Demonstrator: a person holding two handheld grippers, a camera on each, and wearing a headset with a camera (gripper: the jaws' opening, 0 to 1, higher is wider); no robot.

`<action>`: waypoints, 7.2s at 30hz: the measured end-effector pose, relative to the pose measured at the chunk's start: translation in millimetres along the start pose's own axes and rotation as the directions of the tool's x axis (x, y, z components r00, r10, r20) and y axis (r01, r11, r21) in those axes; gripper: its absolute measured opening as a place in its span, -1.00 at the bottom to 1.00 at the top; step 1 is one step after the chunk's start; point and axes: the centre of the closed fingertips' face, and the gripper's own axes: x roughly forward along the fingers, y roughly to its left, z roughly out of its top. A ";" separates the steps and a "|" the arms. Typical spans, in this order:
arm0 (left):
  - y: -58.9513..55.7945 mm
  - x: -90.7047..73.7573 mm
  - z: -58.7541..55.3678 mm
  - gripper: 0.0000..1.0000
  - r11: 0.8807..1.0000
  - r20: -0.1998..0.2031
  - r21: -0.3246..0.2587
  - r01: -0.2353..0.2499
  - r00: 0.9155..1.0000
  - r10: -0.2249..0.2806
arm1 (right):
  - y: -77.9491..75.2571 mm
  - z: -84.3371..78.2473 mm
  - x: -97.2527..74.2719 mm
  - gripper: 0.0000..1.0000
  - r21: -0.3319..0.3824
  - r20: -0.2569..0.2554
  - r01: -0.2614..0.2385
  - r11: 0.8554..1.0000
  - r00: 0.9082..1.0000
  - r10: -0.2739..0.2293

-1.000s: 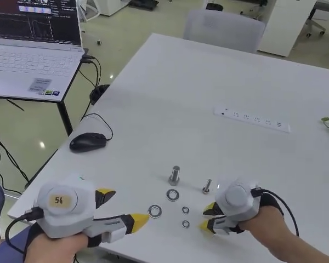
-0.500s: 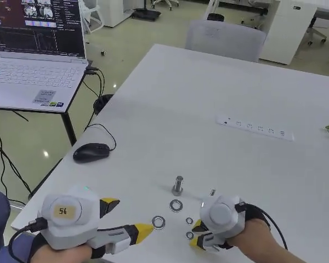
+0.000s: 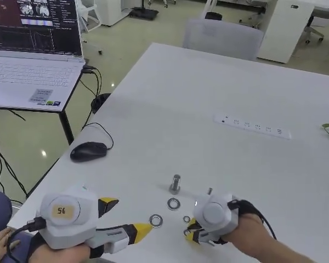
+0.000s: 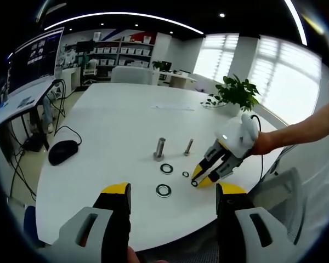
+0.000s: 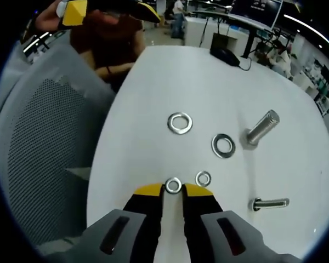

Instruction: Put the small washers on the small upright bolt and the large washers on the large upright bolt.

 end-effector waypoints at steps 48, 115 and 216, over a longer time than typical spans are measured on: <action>0.3 -3.5 -2.4 0.24 1.000 0.000 -0.007 -0.010 1.000 0.010 | 6.5 -4.9 -4.2 -0.73 0.028 0.015 -0.003 1.000 1.000 0.003; 5.9 2.3 0.7 0.26 1.000 -0.010 0.000 -0.011 1.000 0.011 | -112.5 -6.2 -71.4 -0.74 0.198 0.027 0.210 0.957 0.975 -0.220; 11.4 -4.5 -10.5 0.25 0.999 -0.003 -0.037 -0.025 1.000 0.025 | -69.7 -43.5 -27.3 -0.65 0.309 -0.068 0.118 0.944 0.993 -0.101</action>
